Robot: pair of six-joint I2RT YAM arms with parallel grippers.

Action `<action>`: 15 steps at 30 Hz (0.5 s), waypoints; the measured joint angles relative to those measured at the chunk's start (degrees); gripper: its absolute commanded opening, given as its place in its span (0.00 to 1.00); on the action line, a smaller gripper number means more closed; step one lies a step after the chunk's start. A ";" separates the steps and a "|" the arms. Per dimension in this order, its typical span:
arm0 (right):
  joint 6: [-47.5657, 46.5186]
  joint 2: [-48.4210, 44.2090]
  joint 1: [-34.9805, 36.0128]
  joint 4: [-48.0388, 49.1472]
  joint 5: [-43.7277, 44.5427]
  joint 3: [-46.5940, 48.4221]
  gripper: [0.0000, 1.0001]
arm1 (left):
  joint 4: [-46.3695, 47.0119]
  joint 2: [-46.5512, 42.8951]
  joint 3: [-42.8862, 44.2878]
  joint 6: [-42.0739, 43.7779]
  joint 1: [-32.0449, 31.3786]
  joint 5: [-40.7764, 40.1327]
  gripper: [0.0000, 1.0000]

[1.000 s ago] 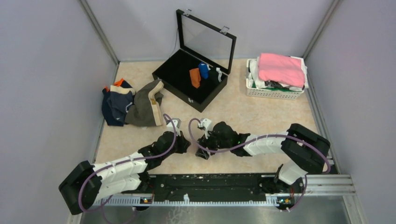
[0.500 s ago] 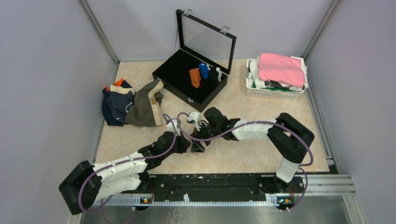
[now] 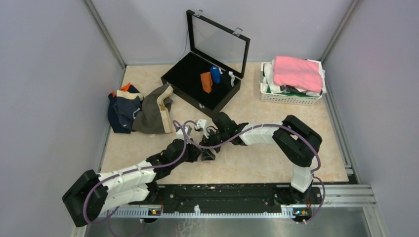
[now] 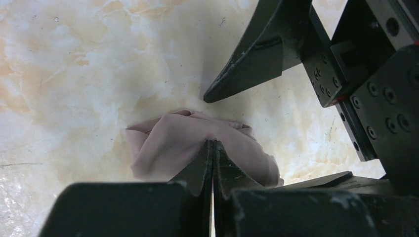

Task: Roll the underwear
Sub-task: Roll the underwear to the center of the board, then pick up the underwear from the center of the board.

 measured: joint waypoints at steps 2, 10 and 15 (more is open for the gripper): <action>-0.13 0.74 -0.15 0.00 -0.55 0.76 0.77 | 0.00 0.00 0.00 0.00 0.00 -0.02 0.00; -1.05 3.08 -0.20 -0.55 -3.21 2.95 0.59 | -0.02 0.00 0.00 0.02 0.00 -0.02 0.00; -1.68 3.50 -0.20 -1.95 -3.87 3.61 0.48 | -0.02 0.00 0.00 0.02 0.04 -0.07 0.00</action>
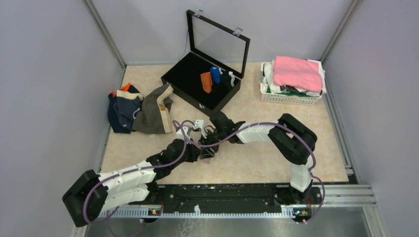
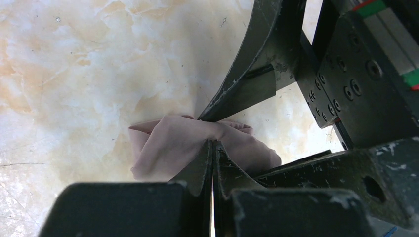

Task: Roll the underwear
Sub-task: Pick up the underwear from the center of the board.

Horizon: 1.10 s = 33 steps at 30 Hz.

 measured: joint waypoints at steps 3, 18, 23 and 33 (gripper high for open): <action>-0.24 0.00 -0.04 -0.22 0.02 0.02 0.38 | 0.00 0.02 0.00 0.00 0.00 -0.07 0.00; 1.68 0.20 -0.94 1.29 -1.75 -0.50 0.00 | -8.33 -5.35 3.45 -0.35 0.11 -3.41 0.00; 4.50 -1.55 -1.05 7.45 -1.16 -5.01 0.00 | -15.58 -11.52 10.91 -1.03 0.11 -9.35 0.09; 14.53 -15.78 -4.46 17.84 3.21 -19.19 0.00 | -24.09 -17.18 13.03 -2.69 0.11 -17.53 0.24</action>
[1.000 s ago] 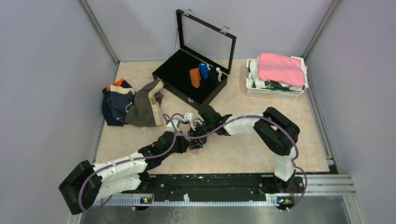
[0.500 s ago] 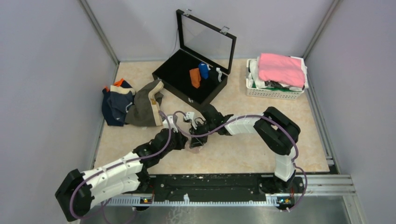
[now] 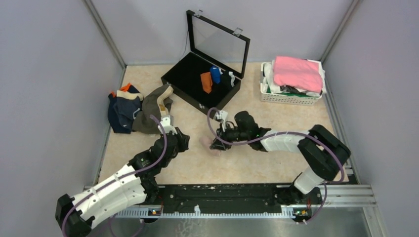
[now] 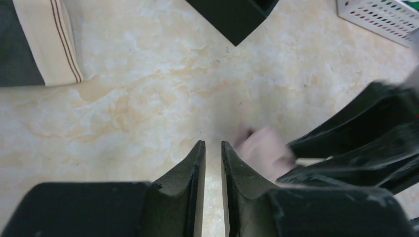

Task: Roll the underwear
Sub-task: Pick up the underwear from the center of the board.

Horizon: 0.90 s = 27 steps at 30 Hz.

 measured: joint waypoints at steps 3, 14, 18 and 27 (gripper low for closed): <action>1.33 -5.20 -3.45 2.08 2.23 -0.63 0.00 | -0.63 -0.11 -1.05 -0.79 0.00 -0.52 0.28; -4.57 -9.25 -12.83 3.89 17.25 6.38 0.00 | 2.08 10.21 -3.10 -1.49 0.00 1.64 0.32; -6.88 -2.23 -13.22 8.66 22.64 12.39 0.00 | 2.38 18.05 -2.34 -1.42 0.39 3.10 0.31; -8.63 14.56 -14.49 16.96 28.87 23.19 0.00 | 2.75 18.45 -2.01 -1.81 1.57 4.68 0.33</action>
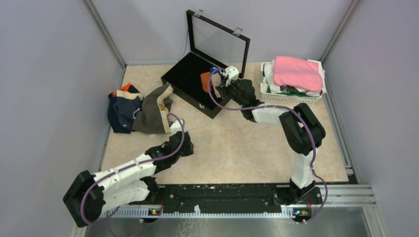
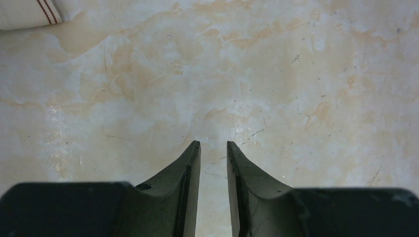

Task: Roll the underwear
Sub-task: Pick up the underwear from the center of the board, then place the underwear in the storage box.

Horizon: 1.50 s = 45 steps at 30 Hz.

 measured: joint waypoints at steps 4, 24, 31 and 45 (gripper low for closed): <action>-1.14 5.09 -0.70 1.33 0.39 4.15 0.00 | 0.02 -1.33 0.00 0.11 0.52 -0.02 0.33; -4.42 13.03 -1.68 0.22 1.25 7.85 0.00 | -0.39 -3.52 0.00 0.26 1.27 -0.02 0.33; -5.18 12.98 -1.70 -6.16 2.03 9.88 0.04 | -0.37 -3.72 -0.02 0.26 1.29 -0.02 0.33; -6.12 14.84 -1.55 -31.36 5.88 23.56 0.26 | -0.37 -3.72 -0.04 0.46 1.38 0.00 0.33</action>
